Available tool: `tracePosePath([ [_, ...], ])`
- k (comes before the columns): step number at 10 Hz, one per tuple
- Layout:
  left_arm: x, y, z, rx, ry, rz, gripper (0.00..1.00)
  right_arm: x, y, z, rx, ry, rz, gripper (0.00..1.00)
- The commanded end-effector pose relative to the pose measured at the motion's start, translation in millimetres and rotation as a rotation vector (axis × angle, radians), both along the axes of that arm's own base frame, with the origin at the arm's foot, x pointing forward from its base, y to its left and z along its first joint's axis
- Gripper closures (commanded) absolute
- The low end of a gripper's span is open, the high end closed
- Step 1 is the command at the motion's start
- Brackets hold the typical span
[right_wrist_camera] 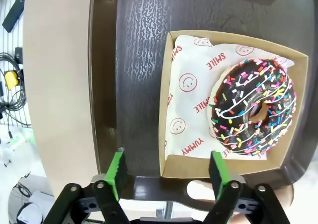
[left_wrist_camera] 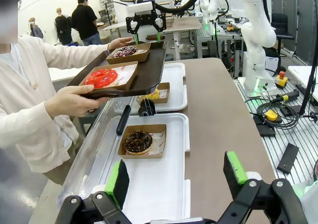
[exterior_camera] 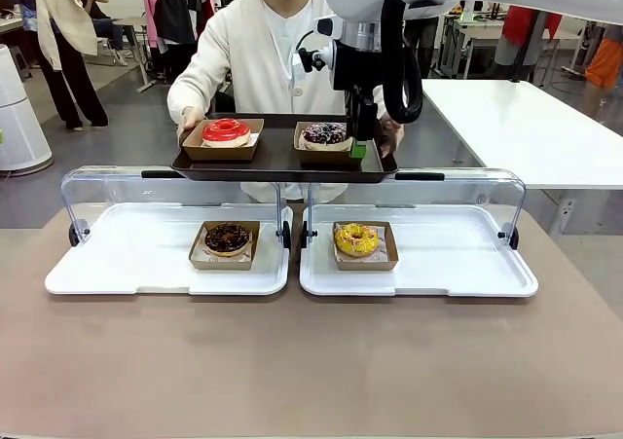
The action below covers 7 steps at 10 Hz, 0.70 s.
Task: Provide the desired donut to the person.
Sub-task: Place the picked Paper togo box onto the Handle tray extended by the person.
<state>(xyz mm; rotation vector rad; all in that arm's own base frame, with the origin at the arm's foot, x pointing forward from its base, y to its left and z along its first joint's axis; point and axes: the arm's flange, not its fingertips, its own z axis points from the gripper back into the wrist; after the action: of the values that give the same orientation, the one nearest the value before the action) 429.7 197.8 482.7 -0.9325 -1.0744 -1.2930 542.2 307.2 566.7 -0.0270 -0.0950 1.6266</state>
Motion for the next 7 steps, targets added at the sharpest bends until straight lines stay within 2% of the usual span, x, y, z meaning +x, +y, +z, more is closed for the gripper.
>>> tracePosePath([
  [1,-1.6,-0.3,-0.4,-0.001,-0.004,0.010,0.00,-6.9,-6.7,-5.0,0.026,0.014,0.018,0.00],
  [7,-1.6,-0.3,-0.4,-0.001,-0.004,0.010,0.00,-5.7,-6.9,-3.5,0.028,0.025,0.018,0.00],
])
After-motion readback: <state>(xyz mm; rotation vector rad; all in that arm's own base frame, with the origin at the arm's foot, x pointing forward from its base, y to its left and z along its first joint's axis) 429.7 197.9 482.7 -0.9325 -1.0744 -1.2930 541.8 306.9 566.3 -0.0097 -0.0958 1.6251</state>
